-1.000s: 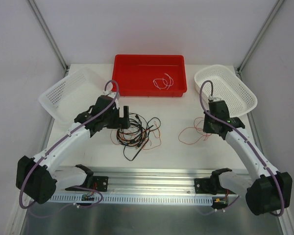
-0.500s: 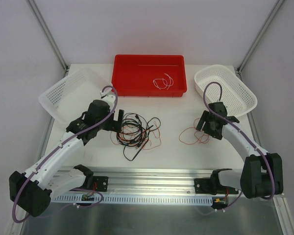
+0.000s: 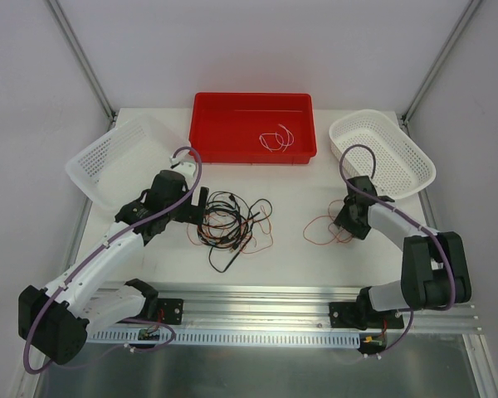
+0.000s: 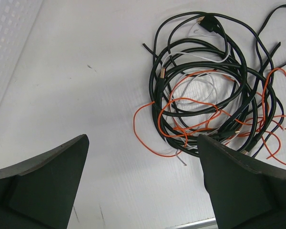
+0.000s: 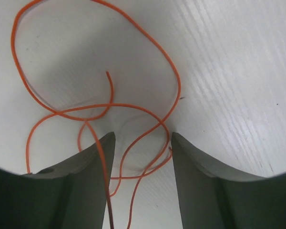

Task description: Untangle the cables

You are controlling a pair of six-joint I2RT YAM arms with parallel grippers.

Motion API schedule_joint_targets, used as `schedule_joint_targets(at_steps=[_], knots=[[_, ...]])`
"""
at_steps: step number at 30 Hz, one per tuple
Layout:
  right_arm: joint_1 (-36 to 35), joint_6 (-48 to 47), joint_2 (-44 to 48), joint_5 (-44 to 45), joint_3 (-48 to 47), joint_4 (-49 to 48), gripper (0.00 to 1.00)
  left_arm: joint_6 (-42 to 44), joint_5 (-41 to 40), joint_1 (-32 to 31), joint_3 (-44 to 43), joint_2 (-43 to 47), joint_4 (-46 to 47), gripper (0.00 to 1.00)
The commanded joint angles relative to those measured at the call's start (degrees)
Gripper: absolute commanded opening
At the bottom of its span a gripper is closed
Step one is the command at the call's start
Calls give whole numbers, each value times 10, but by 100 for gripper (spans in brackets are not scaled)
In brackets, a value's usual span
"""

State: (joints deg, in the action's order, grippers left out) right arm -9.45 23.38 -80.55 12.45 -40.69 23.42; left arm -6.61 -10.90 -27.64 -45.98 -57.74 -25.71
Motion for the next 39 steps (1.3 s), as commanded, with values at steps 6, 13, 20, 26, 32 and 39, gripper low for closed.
schedule_joint_targets(at_steps=[6,13,20,26,32,39], knots=[[-8,35,-19,35,6,-20,14,1,14,5,5,0,10,99],[-31,-19,72,47,-63,65,1,5,6,5,6,1,11,99],[-25,-97,149,71,-270,174,1,4,8,5,9,5,10,99],[29,-148,135,83,-409,173,1,4,5,5,11,7,10,99],[93,-159,68,90,-516,128,1,3,7,5,12,4,11,99],[159,-150,-20,83,-516,47,1,3,10,4,13,-4,10,99]])
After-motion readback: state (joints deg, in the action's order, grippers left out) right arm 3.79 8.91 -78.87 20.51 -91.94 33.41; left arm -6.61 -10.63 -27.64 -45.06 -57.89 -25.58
